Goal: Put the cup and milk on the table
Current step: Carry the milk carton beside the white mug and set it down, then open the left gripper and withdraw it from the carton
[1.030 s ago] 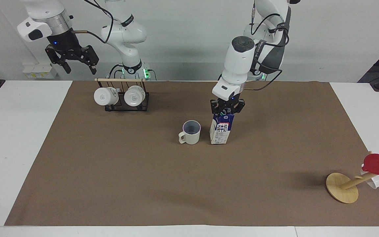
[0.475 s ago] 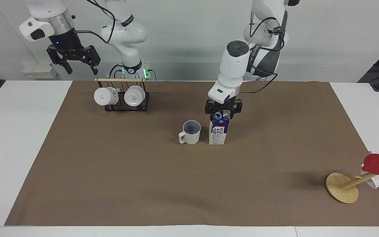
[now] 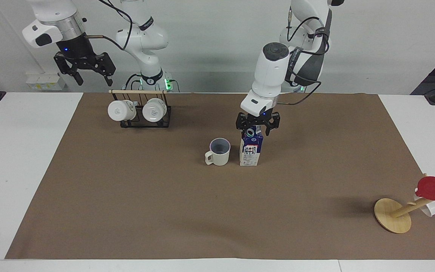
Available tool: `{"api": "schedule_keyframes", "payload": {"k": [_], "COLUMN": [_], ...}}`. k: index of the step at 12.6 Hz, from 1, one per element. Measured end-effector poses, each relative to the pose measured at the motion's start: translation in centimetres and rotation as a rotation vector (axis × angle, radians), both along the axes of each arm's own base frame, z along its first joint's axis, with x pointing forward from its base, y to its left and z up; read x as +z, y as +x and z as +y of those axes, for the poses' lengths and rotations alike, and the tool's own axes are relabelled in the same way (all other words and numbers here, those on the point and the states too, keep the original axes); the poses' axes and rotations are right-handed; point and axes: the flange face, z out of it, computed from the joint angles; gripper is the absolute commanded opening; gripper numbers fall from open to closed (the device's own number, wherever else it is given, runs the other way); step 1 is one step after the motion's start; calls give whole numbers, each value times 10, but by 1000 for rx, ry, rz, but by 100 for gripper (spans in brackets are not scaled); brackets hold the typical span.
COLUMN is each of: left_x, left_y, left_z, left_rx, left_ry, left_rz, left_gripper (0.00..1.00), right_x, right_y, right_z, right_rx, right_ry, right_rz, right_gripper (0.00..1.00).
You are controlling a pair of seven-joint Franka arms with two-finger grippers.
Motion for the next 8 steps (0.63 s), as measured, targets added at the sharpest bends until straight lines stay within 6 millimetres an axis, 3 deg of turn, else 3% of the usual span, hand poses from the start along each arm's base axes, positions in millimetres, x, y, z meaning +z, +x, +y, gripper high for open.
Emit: {"api": "schedule_keyframes", "payload": {"k": [3,8], "left_x": [46,86], "left_y": [-2,12], "left_z": [47,151], "left_rx": [-30,-143], "left_ry": [18,60], "left_rz": [-2,-2], "left_gripper": [100,100], "right_x": [0,-2], "right_y": [0,-1], "right_z": [0,2], "right_rx": [-1,3], "right_ry": [0,0], "right_rz": [1,16], "right_gripper": [100,100]}}
